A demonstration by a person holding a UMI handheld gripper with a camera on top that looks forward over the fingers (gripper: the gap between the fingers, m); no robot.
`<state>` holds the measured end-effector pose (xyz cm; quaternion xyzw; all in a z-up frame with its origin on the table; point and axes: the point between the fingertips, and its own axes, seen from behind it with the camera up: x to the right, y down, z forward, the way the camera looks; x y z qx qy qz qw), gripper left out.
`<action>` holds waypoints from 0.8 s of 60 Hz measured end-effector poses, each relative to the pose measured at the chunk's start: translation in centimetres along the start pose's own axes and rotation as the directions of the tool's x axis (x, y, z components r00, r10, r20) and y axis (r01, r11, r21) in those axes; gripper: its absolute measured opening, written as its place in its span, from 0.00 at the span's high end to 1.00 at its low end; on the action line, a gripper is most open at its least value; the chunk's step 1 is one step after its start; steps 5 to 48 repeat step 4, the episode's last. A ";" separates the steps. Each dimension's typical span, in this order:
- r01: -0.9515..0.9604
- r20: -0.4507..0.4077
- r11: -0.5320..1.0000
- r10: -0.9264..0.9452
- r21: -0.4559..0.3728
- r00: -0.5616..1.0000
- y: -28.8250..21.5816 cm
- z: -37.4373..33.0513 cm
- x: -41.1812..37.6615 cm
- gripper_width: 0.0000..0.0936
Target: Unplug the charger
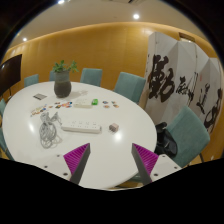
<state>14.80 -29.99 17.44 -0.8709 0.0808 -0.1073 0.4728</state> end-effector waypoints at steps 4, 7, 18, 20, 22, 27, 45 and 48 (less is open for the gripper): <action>0.003 0.009 1.000 -0.003 0.009 1.000 -0.3 -0.5 -0.2 0.07; 0.003 0.009 1.000 -0.003 0.009 1.000 -0.3 -0.5 -0.2 0.07; 0.003 0.009 1.000 -0.003 0.009 1.000 -0.3 -0.5 -0.2 0.07; 0.003 0.009 1.000 -0.003 0.009 1.000 -0.3 -0.5 -0.2 0.07; 0.003 0.009 1.000 -0.003 0.009 1.000 -0.3 -0.5 -0.2 0.07; 0.003 0.009 1.000 -0.003 0.009 1.000 -0.3 -0.5 -0.2 0.07; 0.003 0.009 1.000 -0.003 0.009 1.000 -0.3 -0.5 -0.2 0.07; 0.003 0.009 1.000 -0.003 0.009 1.000 -0.3 -0.5 -0.2 0.07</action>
